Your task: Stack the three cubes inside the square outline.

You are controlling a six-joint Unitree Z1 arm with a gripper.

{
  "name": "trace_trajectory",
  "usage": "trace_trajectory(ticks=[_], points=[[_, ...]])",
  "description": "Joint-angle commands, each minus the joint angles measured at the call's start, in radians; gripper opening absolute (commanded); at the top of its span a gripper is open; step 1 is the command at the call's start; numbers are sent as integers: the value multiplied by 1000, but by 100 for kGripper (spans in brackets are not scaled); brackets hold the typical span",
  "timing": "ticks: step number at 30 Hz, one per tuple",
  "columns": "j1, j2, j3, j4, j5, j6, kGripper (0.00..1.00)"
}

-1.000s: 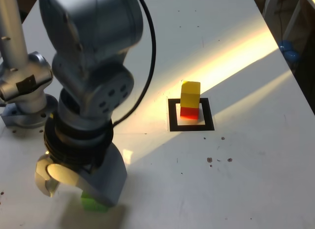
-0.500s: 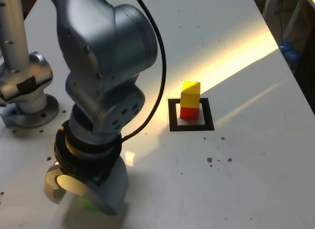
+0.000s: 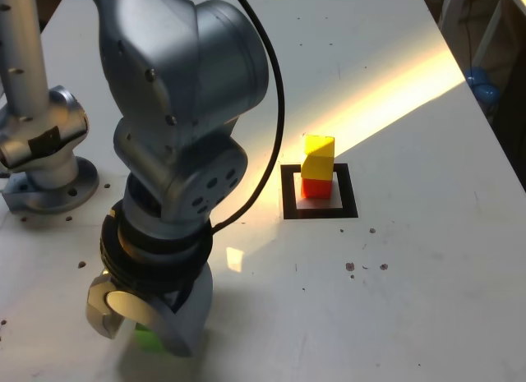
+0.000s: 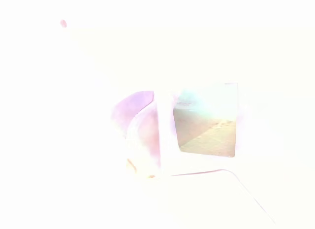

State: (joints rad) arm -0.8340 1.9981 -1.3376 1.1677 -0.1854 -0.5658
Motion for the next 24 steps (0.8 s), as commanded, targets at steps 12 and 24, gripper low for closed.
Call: trace_trajectory(ticks=[12,24], points=[[1,11,-11,1,3,-2,31],[8,-21,-68,144,108,10,31]])
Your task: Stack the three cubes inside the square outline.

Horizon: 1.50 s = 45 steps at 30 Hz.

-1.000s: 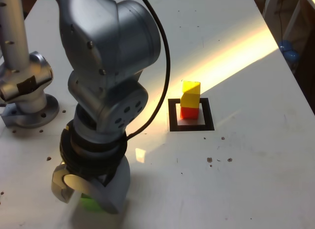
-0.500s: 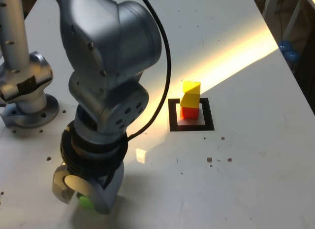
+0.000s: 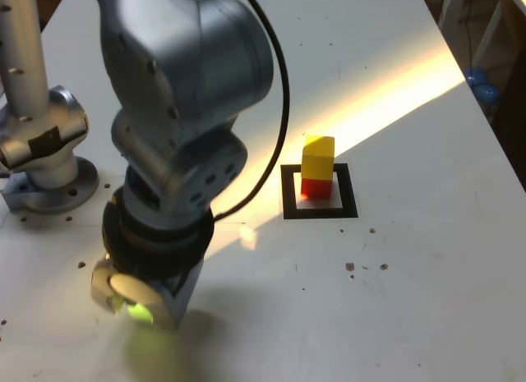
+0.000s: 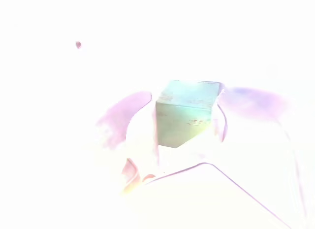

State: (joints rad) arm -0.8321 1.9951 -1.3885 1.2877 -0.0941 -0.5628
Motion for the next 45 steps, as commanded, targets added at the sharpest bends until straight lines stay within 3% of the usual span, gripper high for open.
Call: trace_trajectory(ticks=[1,7,16,29,45], points=[[11,-25,-32,48,33,14,31],[81,-59,-147,201,113,116,31],[305,-80,-297,321,124,354,31],[592,-41,-453,346,120,560,31],[715,72,-564,341,144,662,31]])
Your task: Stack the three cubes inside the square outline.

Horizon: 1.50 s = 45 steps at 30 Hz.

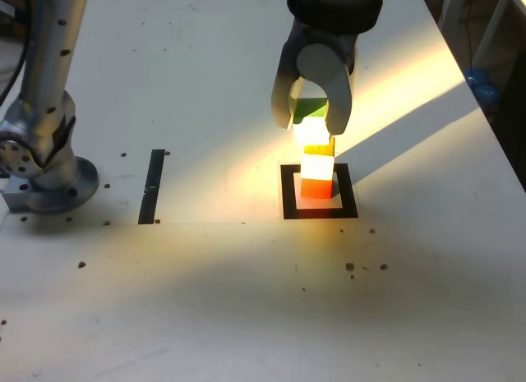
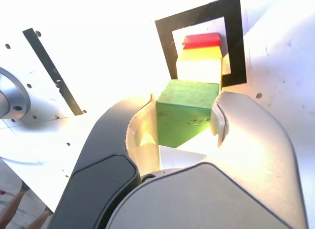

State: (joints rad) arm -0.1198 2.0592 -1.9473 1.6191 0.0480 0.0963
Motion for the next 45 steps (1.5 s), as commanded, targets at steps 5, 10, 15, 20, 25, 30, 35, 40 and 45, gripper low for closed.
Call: trace_trajectory(ticks=[5,10,15,20,25,30,35,40,45], points=[[10,24,-14,5,6,9,33],[13,33,-7,-4,-2,20,78],[14,35,9,-9,-2,22,100],[14,25,20,-11,7,20,100],[14,-36,49,-15,39,1,100],[14,-141,134,-19,67,-34,100],[14,-245,290,-45,74,-70,100],[14,-341,481,-107,72,-104,100],[14,-424,688,-199,63,-139,100]])
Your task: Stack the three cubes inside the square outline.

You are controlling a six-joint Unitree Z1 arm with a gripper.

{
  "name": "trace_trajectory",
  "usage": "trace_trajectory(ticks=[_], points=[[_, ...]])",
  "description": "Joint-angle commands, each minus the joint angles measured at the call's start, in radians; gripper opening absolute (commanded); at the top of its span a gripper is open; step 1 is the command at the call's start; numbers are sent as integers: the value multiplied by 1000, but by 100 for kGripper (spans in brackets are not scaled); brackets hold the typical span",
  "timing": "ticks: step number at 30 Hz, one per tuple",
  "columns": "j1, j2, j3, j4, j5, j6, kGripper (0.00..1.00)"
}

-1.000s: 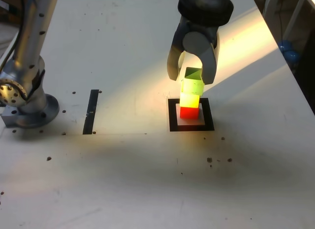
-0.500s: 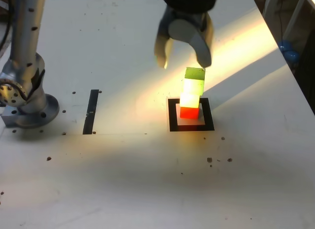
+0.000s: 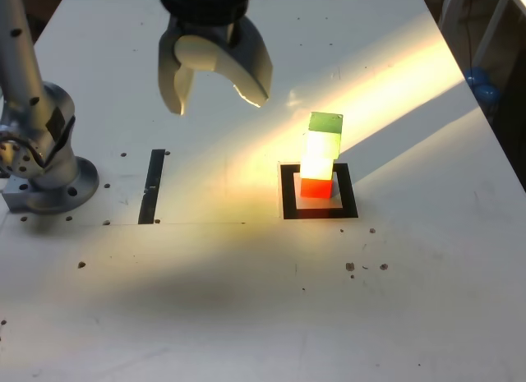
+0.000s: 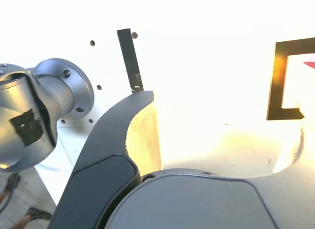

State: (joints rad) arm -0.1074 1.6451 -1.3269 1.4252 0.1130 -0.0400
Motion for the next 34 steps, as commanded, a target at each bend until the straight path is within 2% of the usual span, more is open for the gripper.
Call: trace_trajectory(ticks=[1,8,19,34], points=[[2,-24,108,-26,-4,-9,100],[25,-81,341,-170,-34,-29,100],[34,-88,508,-307,-74,-29,100],[34,-96,519,-310,-78,-29,100]])
